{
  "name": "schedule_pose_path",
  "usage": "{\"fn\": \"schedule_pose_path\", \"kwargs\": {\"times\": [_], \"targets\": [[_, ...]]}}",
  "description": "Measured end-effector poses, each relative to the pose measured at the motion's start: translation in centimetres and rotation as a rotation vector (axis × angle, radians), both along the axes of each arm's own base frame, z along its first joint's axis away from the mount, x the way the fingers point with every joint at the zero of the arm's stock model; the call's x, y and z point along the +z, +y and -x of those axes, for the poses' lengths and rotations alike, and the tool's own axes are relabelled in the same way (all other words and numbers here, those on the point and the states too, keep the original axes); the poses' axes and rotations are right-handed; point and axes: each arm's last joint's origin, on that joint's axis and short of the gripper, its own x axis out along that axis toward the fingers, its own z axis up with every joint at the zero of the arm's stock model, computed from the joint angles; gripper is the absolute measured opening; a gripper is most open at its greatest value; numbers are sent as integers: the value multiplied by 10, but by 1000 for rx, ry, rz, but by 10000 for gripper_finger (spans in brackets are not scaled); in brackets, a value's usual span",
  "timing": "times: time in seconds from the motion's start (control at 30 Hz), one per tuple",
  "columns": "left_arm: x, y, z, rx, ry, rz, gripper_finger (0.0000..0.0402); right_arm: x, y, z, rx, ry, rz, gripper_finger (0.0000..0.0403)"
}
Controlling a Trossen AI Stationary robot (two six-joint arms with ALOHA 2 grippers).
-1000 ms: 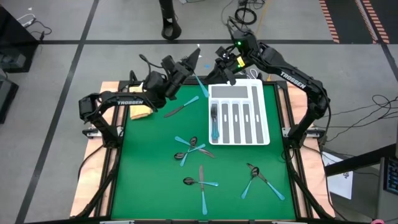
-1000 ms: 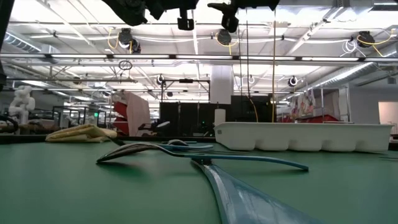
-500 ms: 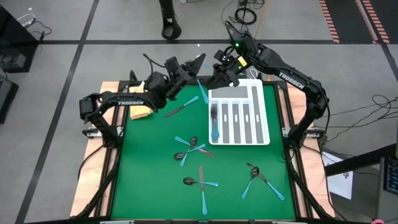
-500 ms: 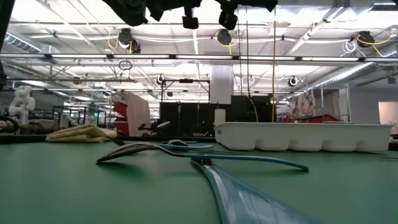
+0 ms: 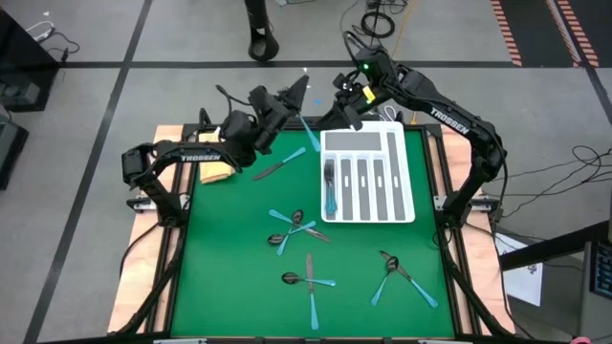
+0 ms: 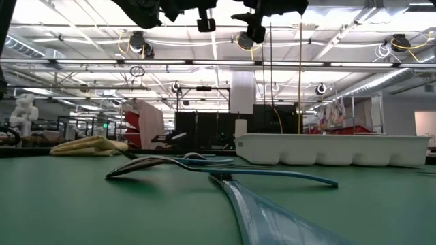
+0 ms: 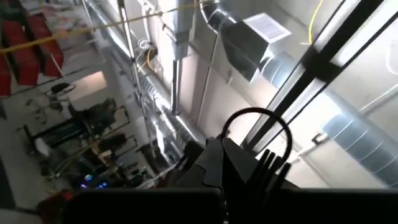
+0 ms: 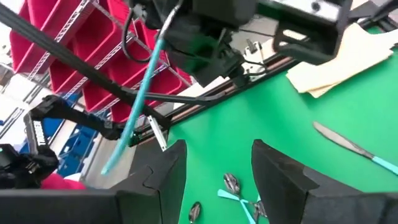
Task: Sort silverware
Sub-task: Put the blue fork into the silverware organizer
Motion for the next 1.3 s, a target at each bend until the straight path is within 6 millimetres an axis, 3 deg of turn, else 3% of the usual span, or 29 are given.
{"fn": "schedule_pose_path", "kwargs": {"times": [0.2,0.77,1.3], "targets": [[-2,-1,0,90,-34,106,0,1,2,0,52,-20,-20,166],[-1,1,3,147,-113,168,0,17,-8,9,94,-115,-102,166],[-15,2,-7,156,-20,193,0,18,-1,3,102,-67,-234,166]]}}
